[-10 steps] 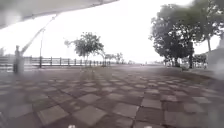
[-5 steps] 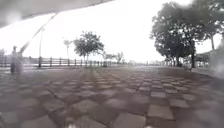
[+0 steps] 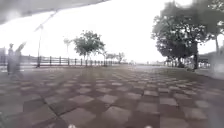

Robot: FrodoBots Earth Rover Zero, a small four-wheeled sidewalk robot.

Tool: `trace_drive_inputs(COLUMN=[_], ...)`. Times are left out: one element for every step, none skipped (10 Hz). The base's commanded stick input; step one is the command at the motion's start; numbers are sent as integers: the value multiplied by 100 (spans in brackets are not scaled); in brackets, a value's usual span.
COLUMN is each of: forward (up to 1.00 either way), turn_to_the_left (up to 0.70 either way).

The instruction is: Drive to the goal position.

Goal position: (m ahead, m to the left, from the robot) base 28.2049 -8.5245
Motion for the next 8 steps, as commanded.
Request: trace_drive_inputs(forward=[70, 70, 70, 70, 70, 70, 70, 70], turn_to_the_left=[0, 0, 0, 0, 0, 0, 0, 0])
